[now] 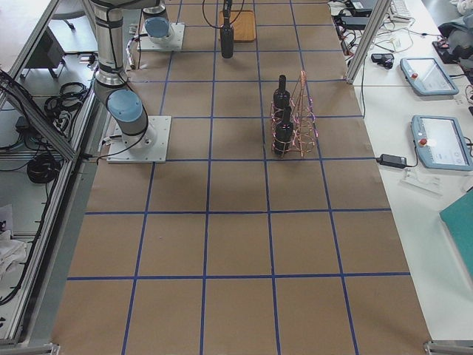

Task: Take wine from basket and place on tray
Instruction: 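Carry the bottle with the right gripper and stand it beside the tray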

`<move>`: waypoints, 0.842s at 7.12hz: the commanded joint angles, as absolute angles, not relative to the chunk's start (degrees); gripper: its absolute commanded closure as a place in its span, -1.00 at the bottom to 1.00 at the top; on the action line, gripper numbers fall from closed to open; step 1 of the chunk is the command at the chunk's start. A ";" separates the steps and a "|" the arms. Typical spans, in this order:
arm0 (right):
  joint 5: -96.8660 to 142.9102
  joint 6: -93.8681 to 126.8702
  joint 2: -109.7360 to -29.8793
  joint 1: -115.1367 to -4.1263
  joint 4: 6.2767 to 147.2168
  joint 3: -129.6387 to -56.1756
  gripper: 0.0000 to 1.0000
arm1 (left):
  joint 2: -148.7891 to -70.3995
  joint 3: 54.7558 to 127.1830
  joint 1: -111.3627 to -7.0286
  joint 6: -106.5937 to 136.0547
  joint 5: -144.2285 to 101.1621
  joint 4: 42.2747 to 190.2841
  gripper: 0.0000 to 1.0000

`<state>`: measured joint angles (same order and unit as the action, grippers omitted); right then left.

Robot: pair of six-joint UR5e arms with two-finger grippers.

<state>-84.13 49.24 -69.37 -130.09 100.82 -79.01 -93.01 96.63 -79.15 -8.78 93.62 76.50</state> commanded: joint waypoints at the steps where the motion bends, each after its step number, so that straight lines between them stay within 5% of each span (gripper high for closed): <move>1: -84.73 49.22 -69.26 -130.43 100.81 -79.01 -0.99 | -93.16 96.07 -80.68 -7.21 93.78 76.12 -1.00; 6: -87.10 36.16 -78.11 -124.04 90.66 -79.89 -1.00 | -93.34 95.98 -80.86 -6.51 94.83 74.44 -1.00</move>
<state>-86.69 40.90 -74.96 -126.80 95.66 -79.65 -93.30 95.98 -80.97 -6.72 94.08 74.22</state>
